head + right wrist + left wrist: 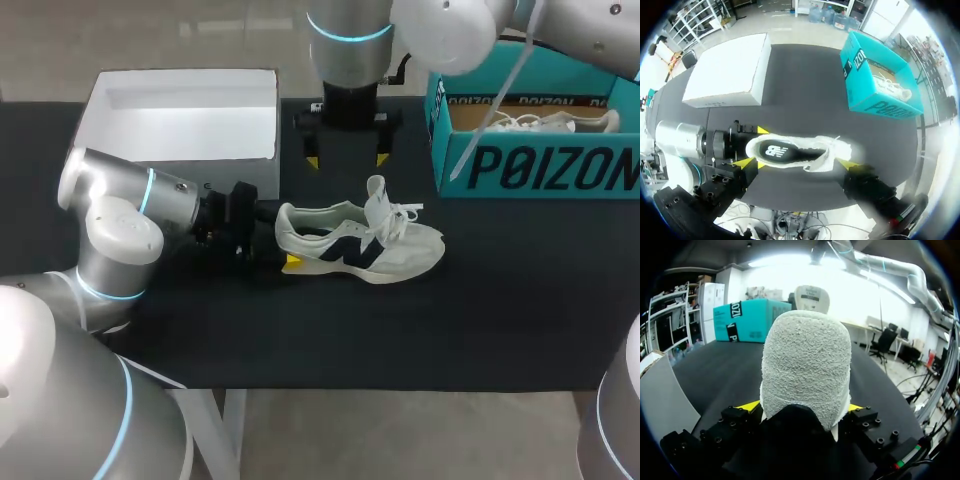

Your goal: Take the shoe out of the shoebox, open the shoe tongue, remove and reinsert the insole, then place the shoe into the shoebox

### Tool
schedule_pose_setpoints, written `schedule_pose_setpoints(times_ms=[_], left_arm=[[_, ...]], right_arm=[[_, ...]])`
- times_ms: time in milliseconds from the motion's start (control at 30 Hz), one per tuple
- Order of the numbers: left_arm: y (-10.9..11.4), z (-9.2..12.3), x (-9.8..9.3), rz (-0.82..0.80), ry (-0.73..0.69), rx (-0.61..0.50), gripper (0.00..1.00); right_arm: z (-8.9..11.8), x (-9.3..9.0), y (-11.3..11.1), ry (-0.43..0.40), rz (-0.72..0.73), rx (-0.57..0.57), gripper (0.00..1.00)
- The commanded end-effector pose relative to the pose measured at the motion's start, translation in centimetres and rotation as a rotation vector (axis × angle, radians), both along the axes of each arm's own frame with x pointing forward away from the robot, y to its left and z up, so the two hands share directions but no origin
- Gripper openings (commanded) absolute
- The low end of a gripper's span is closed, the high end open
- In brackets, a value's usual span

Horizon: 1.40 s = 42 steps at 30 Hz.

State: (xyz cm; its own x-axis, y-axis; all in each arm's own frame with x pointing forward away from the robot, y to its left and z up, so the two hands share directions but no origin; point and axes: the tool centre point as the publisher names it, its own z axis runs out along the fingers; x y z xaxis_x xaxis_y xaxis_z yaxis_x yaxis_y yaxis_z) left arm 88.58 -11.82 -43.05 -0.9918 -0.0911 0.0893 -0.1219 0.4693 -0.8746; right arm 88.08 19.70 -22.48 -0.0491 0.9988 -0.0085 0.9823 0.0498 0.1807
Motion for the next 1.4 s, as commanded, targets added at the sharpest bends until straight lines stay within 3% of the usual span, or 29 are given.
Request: schedule_pose_setpoints(times_ms=[33, 467, 567, 667, 800, 833, 867, 933, 1000, 1067, 1400], left_arm=[[0.1, -0.1, 0.0, -0.002, 0.000, -0.001, 0.00], [0.1, -0.1, 0.0, -0.002, 0.000, -0.001, 0.00], [0.1, -0.1, 0.0, -0.002, 0.000, -0.001, 0.00], [0.1, -0.1, 0.0, -0.002, 0.000, -0.001, 0.00], [0.1, -0.1, 0.0, -0.002, 0.000, -0.001, 0.00], [0.1, -0.1, 0.0, -0.002, 0.000, -0.001, 0.00], [0.1, -0.1, 0.0, -0.002, 0.000, -0.001, 0.00], [0.1, -0.1, 0.0, -0.002, 0.000, -0.001, 0.00], [0.1, -0.1, 0.0, -0.002, 0.000, -0.001, 0.00], [0.1, -0.1, 0.0, -0.002, 0.000, -0.001, 0.00], [0.1, -0.1, 0.0, -0.002, 0.000, -0.001, 0.00]], right_arm=[[0.4, -1.2, -1.7, 0.027, 0.292, 0.201, 1.00], [0.4, -1.2, -1.7, 0.027, 0.292, 0.201, 1.00], [0.5, 0.9, -0.4, 0.144, 0.598, 0.030, 1.00], [0.2, 1.9, 0.5, 0.290, 0.803, -0.171, 1.00], [-0.4, 2.0, 1.0, 0.304, 0.969, -0.278, 1.00], [-0.4, 2.0, 0.9, 0.302, 0.984, -0.314, 0.19], [-0.5, 2.0, 0.9, 0.291, 1.037, -0.329, 0.00], [-0.5, 1.9, 0.9, 0.255, 1.069, -0.354, 0.00], [-0.4, 1.8, 0.8, 0.179, 1.093, -0.315, 0.00], [-0.3, 1.6, 0.6, 0.096, 1.027, -0.233, 0.00], [-0.3, 1.6, 0.6, 0.096, 1.027, -0.233, 0.00]])
